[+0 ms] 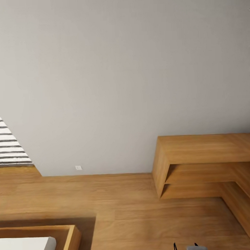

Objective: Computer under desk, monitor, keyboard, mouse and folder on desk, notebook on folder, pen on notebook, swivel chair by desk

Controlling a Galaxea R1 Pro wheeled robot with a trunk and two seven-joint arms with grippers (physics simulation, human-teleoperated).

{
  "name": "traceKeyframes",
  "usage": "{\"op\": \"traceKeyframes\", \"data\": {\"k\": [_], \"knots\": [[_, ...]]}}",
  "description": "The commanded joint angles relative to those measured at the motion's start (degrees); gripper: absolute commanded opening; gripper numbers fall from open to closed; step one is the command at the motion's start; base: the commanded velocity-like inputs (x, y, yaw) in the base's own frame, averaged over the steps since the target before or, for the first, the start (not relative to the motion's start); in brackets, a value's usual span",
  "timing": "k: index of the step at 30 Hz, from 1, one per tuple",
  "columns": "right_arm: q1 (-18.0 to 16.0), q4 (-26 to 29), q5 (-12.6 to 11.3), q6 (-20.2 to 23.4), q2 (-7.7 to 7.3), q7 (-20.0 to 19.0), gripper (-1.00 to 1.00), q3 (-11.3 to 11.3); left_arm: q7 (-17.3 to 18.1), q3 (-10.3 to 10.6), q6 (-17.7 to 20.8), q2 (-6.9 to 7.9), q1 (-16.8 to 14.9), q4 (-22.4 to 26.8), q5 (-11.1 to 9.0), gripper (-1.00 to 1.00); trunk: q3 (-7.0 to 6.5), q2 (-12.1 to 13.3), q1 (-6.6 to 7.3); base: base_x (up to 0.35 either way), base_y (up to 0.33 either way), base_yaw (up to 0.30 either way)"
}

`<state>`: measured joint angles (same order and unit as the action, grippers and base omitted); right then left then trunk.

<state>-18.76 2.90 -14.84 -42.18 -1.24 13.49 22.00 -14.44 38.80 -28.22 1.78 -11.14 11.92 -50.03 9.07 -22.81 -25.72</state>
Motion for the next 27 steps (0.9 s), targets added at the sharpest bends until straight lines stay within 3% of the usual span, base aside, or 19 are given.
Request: {"op": "traceKeyframes", "data": {"k": [1,11,21,27], "knots": [[-0.04,0.0,-0.37,-0.12,-0.02,0.1,1.0,0.5,-0.5,0.49,-0.06,0.05,-0.02,0.12,-0.15,1.0,0.06,-0.1,-0.06,0.301,0.0,-0.178],[-0.04,0.0,-0.37,-0.18,-0.07,-0.81,1.0,0.5,-0.5,0.48,-0.07,0.07,-0.02,0.12,-0.15,1.0,-0.49,-0.1,-0.06,0.306,0.014,-0.195],[-0.04,-0.09,-0.24,-0.26,-0.16,-0.83,1.0,0.5,-0.5,0.49,-0.1,-0.01,-0.02,0.12,-0.15,1.0,-1.06,-0.1,-0.06,0.054,0.014,-0.205],[-0.04,-0.09,1.13,-0.22,-0.16,-0.83,1.0,0.5,-0.5,0.49,-0.09,0.05,-0.02,0.12,-0.15,1.0,-1.4,-0.1,-0.06,0.102,0.001,-0.208]]}}
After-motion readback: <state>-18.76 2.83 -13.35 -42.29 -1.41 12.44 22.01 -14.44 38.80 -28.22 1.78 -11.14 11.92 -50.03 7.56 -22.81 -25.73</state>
